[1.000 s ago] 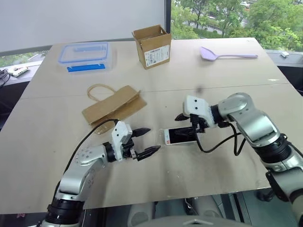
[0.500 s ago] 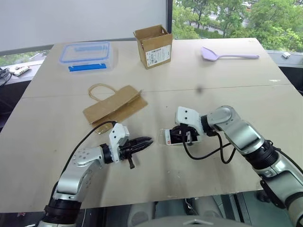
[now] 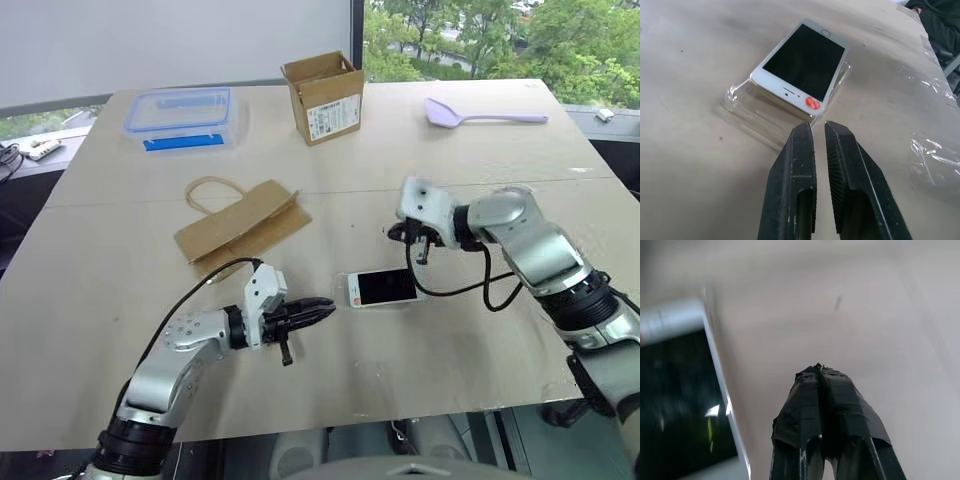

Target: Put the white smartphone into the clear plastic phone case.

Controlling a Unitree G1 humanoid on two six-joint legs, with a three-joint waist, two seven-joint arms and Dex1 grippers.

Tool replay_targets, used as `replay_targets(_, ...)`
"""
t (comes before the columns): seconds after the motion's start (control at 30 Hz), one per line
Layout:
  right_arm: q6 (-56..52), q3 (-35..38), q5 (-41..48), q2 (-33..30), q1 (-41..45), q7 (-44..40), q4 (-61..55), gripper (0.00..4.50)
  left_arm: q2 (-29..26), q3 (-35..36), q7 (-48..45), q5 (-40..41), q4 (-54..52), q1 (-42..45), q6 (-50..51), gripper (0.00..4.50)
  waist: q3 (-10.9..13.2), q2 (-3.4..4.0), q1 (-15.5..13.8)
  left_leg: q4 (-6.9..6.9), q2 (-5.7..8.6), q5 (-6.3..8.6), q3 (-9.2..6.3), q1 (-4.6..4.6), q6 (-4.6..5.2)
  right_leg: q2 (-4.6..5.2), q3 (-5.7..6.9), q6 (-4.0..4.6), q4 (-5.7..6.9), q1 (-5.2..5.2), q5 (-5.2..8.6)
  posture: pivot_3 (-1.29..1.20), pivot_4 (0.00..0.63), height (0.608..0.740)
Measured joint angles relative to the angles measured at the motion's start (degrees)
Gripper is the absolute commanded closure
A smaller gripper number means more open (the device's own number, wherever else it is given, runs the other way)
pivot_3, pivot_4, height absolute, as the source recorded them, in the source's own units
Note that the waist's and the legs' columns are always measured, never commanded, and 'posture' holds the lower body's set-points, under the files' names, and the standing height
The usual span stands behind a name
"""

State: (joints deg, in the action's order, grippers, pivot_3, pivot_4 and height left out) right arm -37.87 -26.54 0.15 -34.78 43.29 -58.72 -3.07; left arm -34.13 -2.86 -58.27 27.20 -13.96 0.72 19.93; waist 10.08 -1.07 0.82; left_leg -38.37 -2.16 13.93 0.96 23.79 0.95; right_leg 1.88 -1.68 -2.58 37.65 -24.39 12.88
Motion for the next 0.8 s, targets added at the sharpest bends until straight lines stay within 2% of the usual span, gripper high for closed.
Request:
replay_targets(0.07, 1.31, -1.91, -0.07, -0.87, -1.09, -2.32, 0.12, 4.5, 0.01, -0.01, 0.02, 0.0, -0.05, 0.35, 0.14, 4.07, 0.0, 0.0, 0.15, 0.01, -0.01, 0.0, 0.06, 0.05, 0.0, -0.02, -0.08, -0.06, 0.04, -0.11, -0.03, 0.0, 0.15, 0.74)
replay_targets(0.27, 1.58, -1.72, 2.04, -2.54, -1.36, -6.72, -3.1, 4.5, 0.0, 0.11, 0.54, 0.01, -0.83, -0.19, 0.69, 4.07, 0.0, 0.0, 0.16, 0.02, -0.03, 0.0, 0.09, 0.05, 0.0, -0.07, -0.14, -0.19, 0.08, -0.17, -0.11, 0.0, 0.15, 0.74)
replay_targets(0.67, 1.08, -1.69, 3.88, -5.2, -3.15, -9.46, -5.85, 4.5, -0.02, 0.15, 1.74, 0.22, -1.95, 0.48, 2.59, 4.07, 0.0, 0.0, 0.03, 0.01, -0.03, 0.0, 0.11, 0.05, 0.0, -0.06, -0.15, -0.01, 0.09, -0.17, 0.0, 0.0, 0.15, 0.74)
replay_targets(0.8, 0.61, -0.17, 5.37, -5.22, -3.12, -9.62, -5.91, 4.5, -0.75, 0.12, 0.68, 2.76, -4.11, 0.44, 5.15, 4.07, 0.01, -0.01, 0.05, 0.01, -0.03, 0.0, 0.1, 0.05, 0.0, -0.08, -0.15, -0.01, 0.11, -0.18, 0.0, 0.0, 0.15, 0.74)
